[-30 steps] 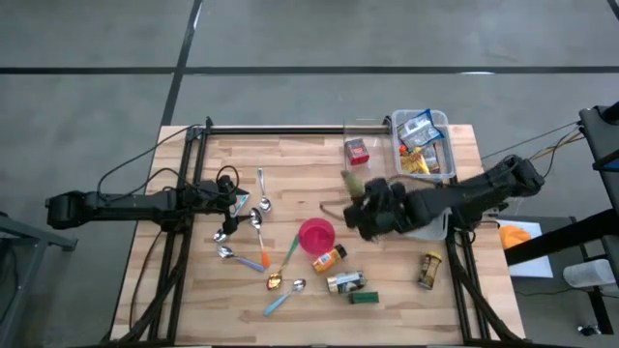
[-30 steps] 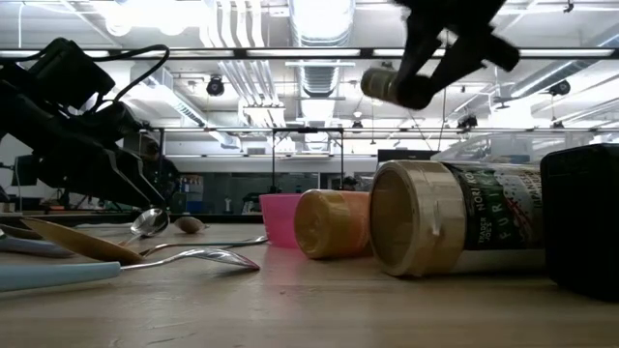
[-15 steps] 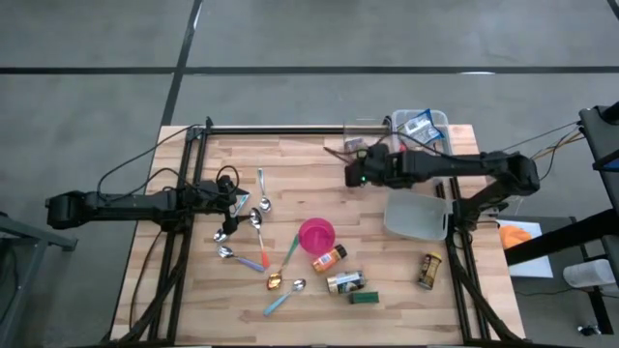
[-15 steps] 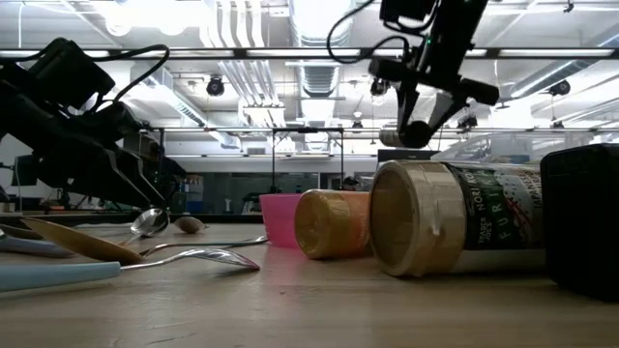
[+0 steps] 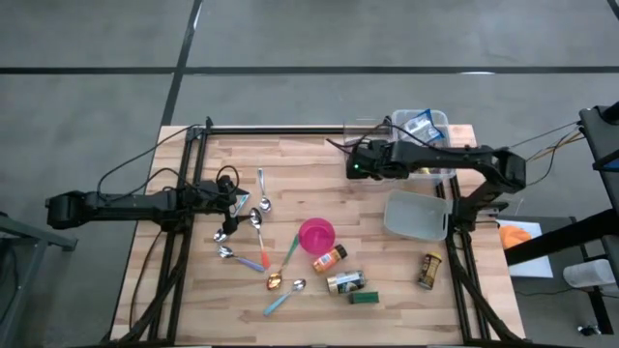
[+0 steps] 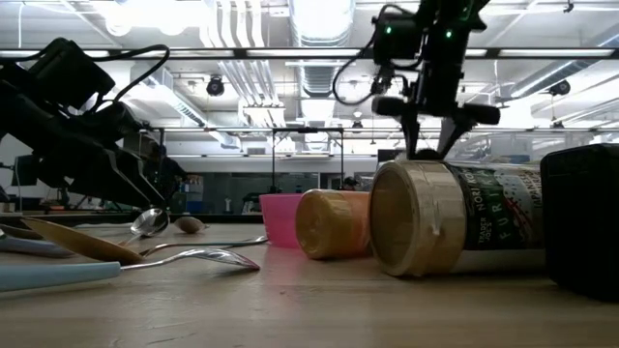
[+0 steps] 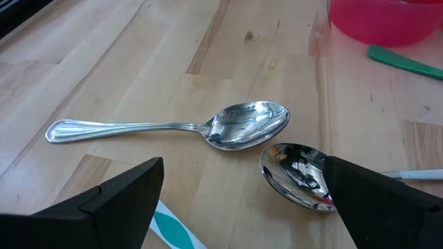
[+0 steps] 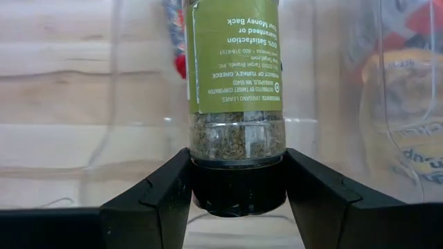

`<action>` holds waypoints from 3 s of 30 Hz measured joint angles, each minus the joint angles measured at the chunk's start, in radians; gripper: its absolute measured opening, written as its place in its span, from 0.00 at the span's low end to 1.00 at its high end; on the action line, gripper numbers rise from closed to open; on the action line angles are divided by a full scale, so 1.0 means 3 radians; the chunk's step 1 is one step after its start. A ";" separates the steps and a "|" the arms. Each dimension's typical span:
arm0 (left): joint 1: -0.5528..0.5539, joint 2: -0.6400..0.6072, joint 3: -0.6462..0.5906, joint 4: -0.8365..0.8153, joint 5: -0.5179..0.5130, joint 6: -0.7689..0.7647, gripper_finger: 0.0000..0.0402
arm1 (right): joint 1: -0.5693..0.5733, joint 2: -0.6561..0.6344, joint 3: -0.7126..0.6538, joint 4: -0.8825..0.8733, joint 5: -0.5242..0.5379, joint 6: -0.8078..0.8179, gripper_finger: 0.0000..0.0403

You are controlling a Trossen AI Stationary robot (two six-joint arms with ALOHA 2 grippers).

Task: Pick & Place Food Item
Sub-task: Put the green seasoning bottle into the transparent bin, then put the orange seasoning bottle into the transparent bin

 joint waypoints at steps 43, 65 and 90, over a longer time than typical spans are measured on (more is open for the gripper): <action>-0.0001 -0.0003 0.0001 0.0000 0.0000 0.0000 0.99 | -0.0231 0.0350 0.0095 -0.0200 -0.0160 -0.0043 0.64; -0.0001 0.0000 0.0000 0.0000 0.0000 0.0000 0.99 | 0.1120 0.0079 0.0999 -0.0143 0.0518 -0.1719 0.64; -0.0001 0.0000 0.0000 0.0000 0.0000 0.0000 0.99 | 0.2066 0.0089 0.0135 0.1847 -0.0955 -0.4049 0.64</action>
